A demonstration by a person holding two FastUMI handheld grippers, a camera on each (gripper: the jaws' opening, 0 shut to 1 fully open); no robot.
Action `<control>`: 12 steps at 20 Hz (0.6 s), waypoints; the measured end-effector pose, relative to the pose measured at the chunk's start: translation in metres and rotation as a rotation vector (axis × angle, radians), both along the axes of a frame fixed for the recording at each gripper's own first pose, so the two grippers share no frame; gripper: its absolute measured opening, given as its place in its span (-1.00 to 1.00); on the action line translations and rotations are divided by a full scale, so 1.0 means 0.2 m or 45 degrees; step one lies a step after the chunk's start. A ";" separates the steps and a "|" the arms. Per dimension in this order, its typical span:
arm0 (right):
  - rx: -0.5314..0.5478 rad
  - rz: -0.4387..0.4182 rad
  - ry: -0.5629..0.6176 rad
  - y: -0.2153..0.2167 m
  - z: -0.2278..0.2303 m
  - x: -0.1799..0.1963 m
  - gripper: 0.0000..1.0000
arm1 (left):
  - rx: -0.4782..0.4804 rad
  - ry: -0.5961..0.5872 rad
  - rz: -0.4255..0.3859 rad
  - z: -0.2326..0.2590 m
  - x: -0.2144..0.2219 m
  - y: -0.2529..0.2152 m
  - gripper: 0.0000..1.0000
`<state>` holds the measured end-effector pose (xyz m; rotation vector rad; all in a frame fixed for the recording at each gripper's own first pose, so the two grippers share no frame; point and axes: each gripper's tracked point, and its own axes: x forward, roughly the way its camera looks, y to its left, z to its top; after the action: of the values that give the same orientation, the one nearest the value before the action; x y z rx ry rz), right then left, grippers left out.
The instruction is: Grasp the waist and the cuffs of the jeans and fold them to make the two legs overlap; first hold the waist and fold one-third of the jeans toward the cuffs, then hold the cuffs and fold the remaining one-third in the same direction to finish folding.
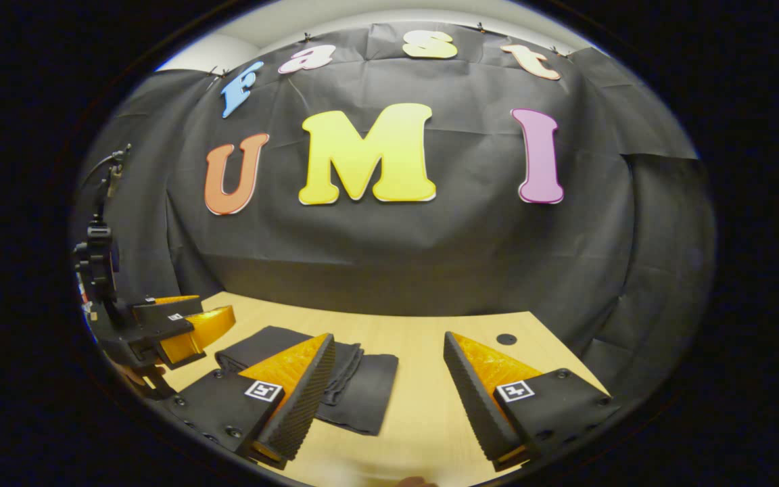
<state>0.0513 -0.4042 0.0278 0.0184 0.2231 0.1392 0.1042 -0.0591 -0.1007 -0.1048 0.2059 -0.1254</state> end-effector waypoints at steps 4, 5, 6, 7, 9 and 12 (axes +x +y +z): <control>-0.013 -0.014 -0.026 0.14 0.08 -0.03 0.97 | 0.013 -0.046 0.046 0.14 -0.10 0.18 0.96; -0.035 -0.023 -0.052 0.15 0.12 -0.04 0.97 | 0.016 -0.060 0.051 0.18 -0.13 0.21 0.96; -0.045 -0.020 -0.082 0.18 0.17 -0.06 0.97 | 0.018 -0.071 0.051 0.20 -0.16 0.23 0.97; -0.043 -0.013 -0.106 0.21 0.21 -0.09 0.96 | 0.017 -0.075 0.045 0.23 -0.20 0.25 0.97; -0.040 0.005 -0.123 0.26 0.26 -0.13 0.97 | 0.008 -0.071 0.021 0.24 -0.28 0.27 0.96; -0.030 0.022 -0.159 0.30 0.33 -0.21 0.98 | 0.007 -0.071 0.017 0.26 -0.39 0.32 0.96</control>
<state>0.0091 -0.3435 0.0928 -0.0153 0.0999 0.1541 0.0255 0.0039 -0.0494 -0.0973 0.1495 -0.1140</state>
